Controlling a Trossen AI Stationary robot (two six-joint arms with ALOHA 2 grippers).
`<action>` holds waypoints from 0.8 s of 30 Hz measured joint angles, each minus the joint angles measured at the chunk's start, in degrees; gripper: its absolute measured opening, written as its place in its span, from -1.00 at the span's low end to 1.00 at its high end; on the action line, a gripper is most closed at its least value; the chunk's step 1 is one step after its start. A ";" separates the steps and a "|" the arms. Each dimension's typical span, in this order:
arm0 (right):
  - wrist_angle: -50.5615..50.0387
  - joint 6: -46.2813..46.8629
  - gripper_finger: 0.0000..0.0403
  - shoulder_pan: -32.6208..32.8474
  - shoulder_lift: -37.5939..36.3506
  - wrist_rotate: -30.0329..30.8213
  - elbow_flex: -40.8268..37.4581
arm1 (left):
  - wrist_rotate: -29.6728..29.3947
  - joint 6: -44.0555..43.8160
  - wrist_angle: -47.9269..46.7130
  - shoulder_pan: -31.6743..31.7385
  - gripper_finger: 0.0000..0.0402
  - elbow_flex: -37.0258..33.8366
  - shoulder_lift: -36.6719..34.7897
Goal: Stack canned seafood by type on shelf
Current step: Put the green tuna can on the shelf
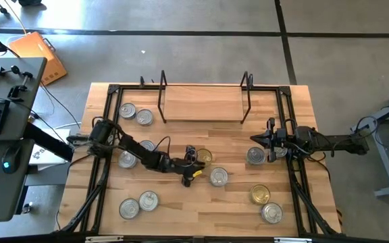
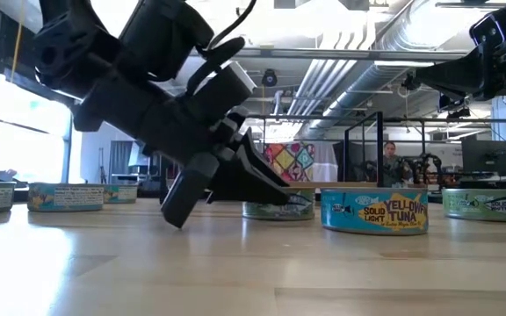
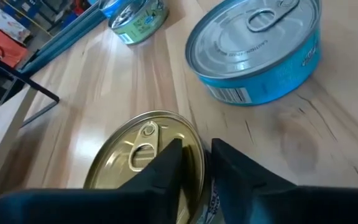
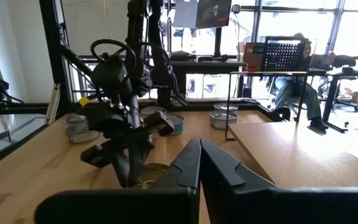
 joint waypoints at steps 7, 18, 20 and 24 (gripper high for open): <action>0.00 0.00 -1.00 -0.01 0.00 -0.01 0.00 | -1.28 0.11 -1.16 -0.96 -0.97 -0.03 -0.22; 0.00 0.00 -1.00 -0.02 0.00 -0.02 0.00 | -4.56 1.57 -7.29 -5.85 -1.00 -0.47 -5.89; 0.00 0.00 -1.00 0.00 0.00 0.00 0.02 | -5.44 1.61 -10.11 -6.74 -1.00 -0.58 -7.64; 0.00 0.00 -1.00 -0.01 0.00 -0.01 0.02 | -8.53 1.38 -14.68 -8.27 -1.00 -0.54 -11.66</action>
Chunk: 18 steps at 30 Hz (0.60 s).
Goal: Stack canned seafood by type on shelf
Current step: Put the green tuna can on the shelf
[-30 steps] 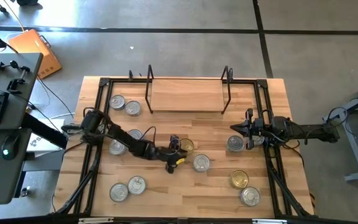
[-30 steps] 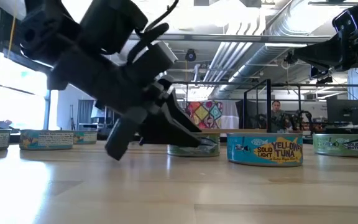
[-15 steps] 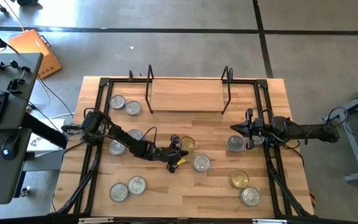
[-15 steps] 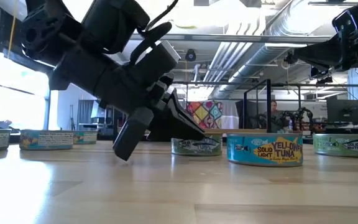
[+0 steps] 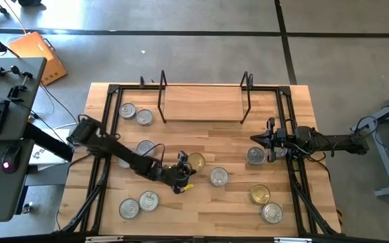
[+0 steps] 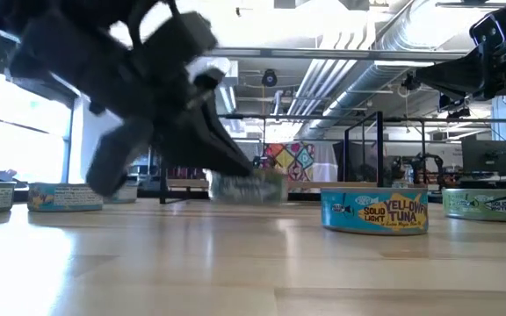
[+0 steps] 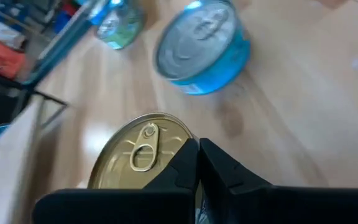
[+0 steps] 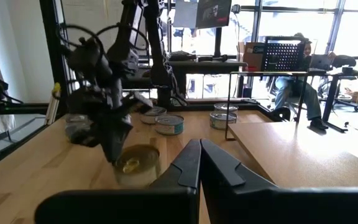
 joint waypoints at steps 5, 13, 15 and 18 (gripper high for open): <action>0.00 0.00 -1.00 0.02 0.00 -0.01 -0.01 | -5.21 0.30 -4.31 -0.97 -1.00 0.02 -4.46; 0.00 0.00 -1.00 0.00 0.00 0.01 0.00 | -7.37 4.08 -9.84 2.03 -1.00 0.11 -12.10; 0.00 0.00 -1.00 0.00 0.00 0.01 0.00 | -7.36 5.33 -10.70 4.12 -1.00 0.13 -14.02; 0.00 0.00 -1.00 0.02 0.00 0.01 -0.02 | -5.80 7.78 -12.18 8.67 -1.00 0.15 -16.23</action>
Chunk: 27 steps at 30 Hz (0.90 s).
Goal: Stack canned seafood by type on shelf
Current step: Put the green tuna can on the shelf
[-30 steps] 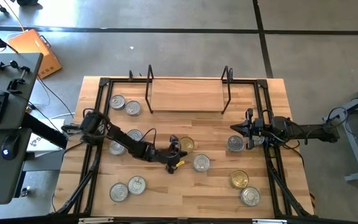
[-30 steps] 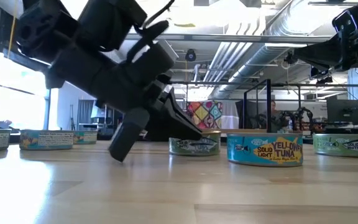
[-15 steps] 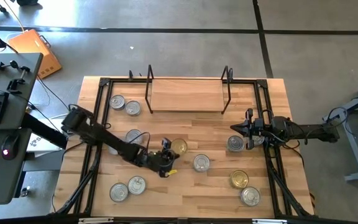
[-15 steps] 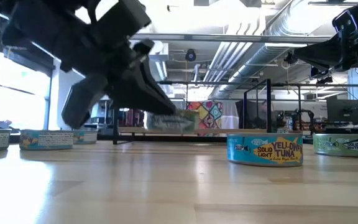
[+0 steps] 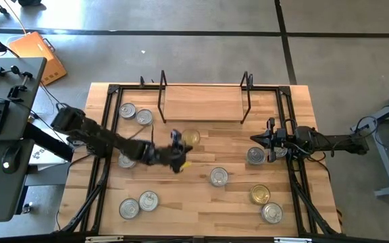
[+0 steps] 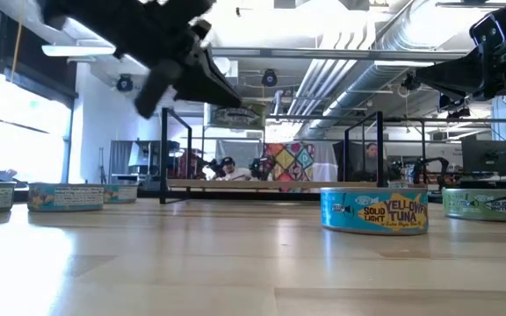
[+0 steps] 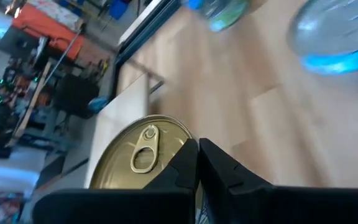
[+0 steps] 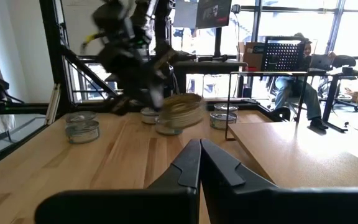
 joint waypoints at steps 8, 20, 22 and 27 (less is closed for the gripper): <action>0.00 0.00 -1.00 -0.02 0.00 -0.02 0.02 | 14.25 2.73 -1.59 17.49 -1.00 0.00 -1.62; 0.00 0.00 -1.00 -0.01 0.00 0.00 0.02 | 25.56 1.22 -0.96 34.79 -1.00 0.00 -1.62; 0.00 0.00 -1.00 -0.02 0.00 -0.02 0.01 | 25.16 -0.26 -0.52 35.61 -1.00 0.17 -1.62; 0.00 0.00 -1.00 -0.02 0.00 -0.02 0.02 | 22.20 -9.60 1.02 35.47 -1.00 2.50 -1.47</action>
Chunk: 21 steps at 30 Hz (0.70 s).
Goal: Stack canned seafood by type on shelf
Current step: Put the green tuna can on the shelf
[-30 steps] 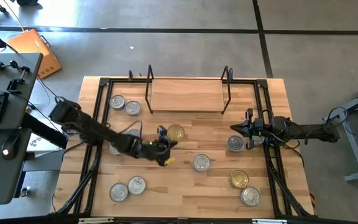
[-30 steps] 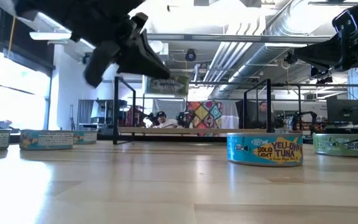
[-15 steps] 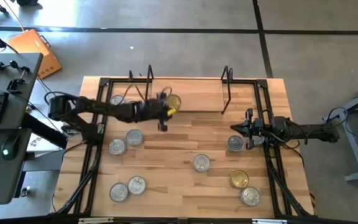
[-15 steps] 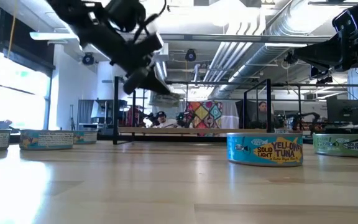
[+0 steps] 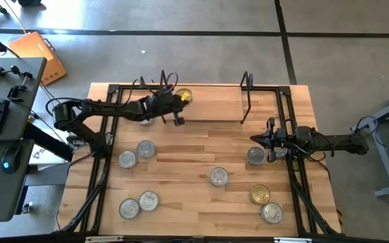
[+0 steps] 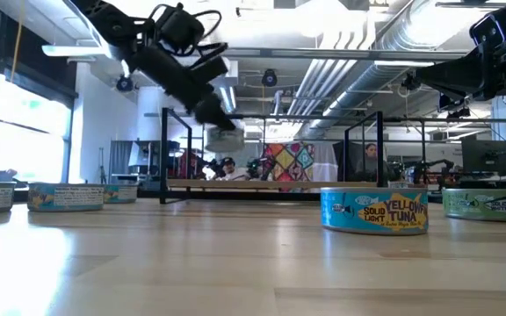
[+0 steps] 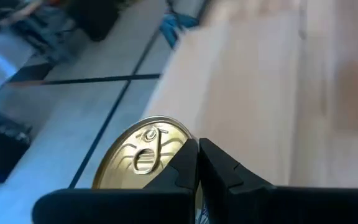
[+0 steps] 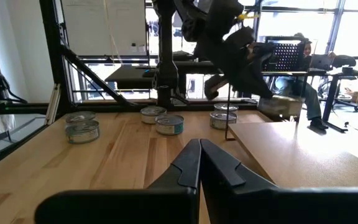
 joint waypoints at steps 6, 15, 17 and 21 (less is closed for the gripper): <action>-0.01 0.00 -1.00 0.02 0.02 0.02 -0.01 | -9.81 -8.13 5.87 -3.35 -1.00 2.45 3.68; 0.00 0.00 -1.00 0.00 0.02 0.00 0.00 | -16.13 -12.88 -1.28 -2.98 -1.00 10.95 14.74; 0.00 0.00 -1.00 0.01 0.02 0.02 -0.01 | -16.61 -13.74 -4.75 -1.89 -1.00 12.75 16.84; -0.02 0.00 -1.00 0.00 0.00 0.00 -0.02 | -18.95 -14.69 -9.60 -0.03 -1.00 14.53 19.18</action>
